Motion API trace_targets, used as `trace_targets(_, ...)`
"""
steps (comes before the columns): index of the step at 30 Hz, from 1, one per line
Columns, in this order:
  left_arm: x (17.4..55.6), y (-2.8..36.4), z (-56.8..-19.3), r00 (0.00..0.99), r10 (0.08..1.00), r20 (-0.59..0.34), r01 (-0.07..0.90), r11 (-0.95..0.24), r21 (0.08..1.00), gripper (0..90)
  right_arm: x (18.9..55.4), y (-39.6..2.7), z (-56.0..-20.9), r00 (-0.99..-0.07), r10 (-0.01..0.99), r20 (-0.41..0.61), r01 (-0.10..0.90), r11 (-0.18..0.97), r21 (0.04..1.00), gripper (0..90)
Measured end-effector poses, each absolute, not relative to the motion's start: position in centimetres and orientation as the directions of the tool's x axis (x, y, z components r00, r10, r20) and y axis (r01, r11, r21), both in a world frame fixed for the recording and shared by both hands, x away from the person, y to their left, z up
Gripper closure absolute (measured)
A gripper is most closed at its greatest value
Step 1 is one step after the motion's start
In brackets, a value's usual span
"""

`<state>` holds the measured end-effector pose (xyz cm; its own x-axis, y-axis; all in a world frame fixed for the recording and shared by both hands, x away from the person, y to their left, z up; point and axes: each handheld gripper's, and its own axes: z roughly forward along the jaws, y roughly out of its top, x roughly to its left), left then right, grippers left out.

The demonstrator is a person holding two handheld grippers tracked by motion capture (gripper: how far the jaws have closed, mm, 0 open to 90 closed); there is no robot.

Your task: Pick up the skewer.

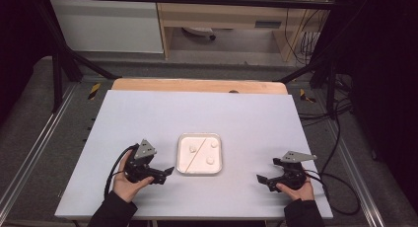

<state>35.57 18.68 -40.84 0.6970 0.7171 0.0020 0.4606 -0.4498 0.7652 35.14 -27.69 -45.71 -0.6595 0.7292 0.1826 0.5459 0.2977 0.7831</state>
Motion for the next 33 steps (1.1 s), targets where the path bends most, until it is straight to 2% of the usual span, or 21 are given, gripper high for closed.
trace_targets(14, 36.6, 15.7, -40.7, 0.709, 0.705, 0.007, 0.461, -0.47, 0.753, 5.2, 35.2, -27.7, -45.7, -0.662, 0.727, 0.182, 0.546, 0.301, 0.782, 0.6)
trace_targets(23, 37.5, 13.5, -41.0, 0.699, 0.715, 0.008, 0.481, -0.478, 0.735, 9.2, 35.2, -27.7, -45.8, -0.664, 0.726, 0.18, 0.545, 0.305, 0.781, 0.6)
trace_targets(33, 38.6, 11.3, -41.8, 0.684, 0.729, 0.0, 0.508, -0.477, 0.717, 25.3, 35.2, -27.6, -45.8, -0.664, 0.725, 0.182, 0.547, 0.305, 0.78, 0.7)
